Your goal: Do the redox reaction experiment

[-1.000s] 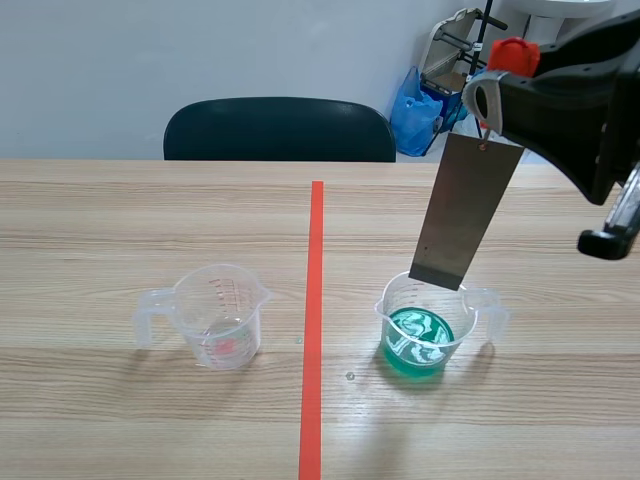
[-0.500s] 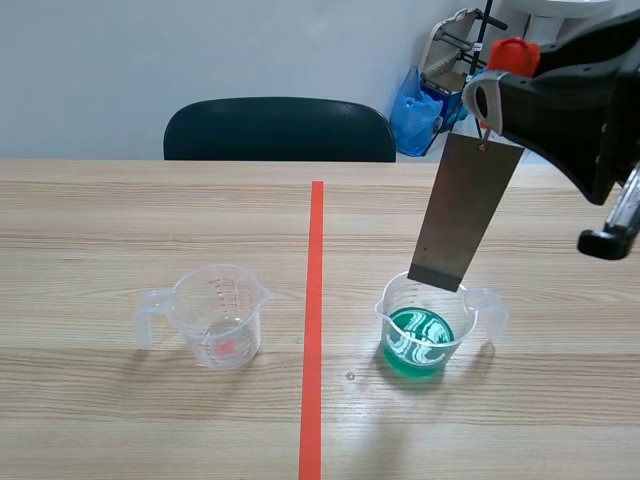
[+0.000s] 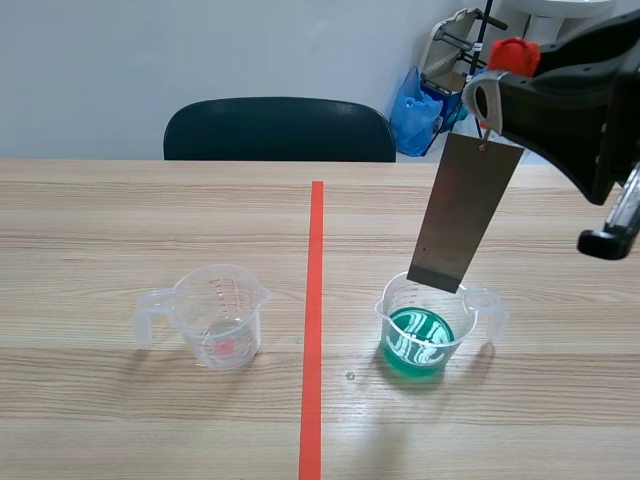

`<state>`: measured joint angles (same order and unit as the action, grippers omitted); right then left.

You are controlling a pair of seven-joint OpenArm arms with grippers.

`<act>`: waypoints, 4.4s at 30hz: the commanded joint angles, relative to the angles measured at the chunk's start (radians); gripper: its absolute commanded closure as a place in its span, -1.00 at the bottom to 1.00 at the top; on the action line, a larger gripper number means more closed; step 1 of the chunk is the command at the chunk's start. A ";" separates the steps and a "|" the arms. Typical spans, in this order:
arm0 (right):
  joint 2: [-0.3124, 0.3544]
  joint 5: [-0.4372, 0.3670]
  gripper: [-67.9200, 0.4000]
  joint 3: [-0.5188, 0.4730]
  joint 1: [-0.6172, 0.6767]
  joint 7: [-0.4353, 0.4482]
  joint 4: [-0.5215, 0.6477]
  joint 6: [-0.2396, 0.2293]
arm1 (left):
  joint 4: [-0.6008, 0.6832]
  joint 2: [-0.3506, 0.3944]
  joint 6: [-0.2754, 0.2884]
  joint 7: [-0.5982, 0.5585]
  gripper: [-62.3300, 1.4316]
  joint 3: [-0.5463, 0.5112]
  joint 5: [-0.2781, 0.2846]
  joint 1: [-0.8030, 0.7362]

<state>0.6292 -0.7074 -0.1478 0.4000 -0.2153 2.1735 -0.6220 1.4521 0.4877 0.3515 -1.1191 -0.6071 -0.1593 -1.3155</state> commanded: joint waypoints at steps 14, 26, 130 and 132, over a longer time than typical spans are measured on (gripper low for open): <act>0.013 -0.012 0.97 -0.011 0.002 0.015 0.016 0.004 | 0.007 -0.008 0.002 -0.018 -1.00 0.001 0.010 -0.001; 0.013 -0.012 0.97 -0.011 0.002 0.015 0.016 0.004 | 0.007 -0.008 0.002 -0.018 -1.00 0.001 0.010 -0.001; 0.013 -0.011 0.97 -0.011 0.002 0.011 0.016 0.004 | 0.002 0.220 0.345 0.310 0.06 0.568 0.290 0.800; 0.013 -0.011 0.97 -0.011 0.002 0.011 0.016 0.004 | 0.002 0.208 0.345 0.361 0.29 0.623 0.291 0.885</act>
<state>0.6289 -0.7071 -0.1478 0.4000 -0.2157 2.1735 -0.6220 1.4467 0.7044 0.6945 -0.7551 0.0189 0.1211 -0.4507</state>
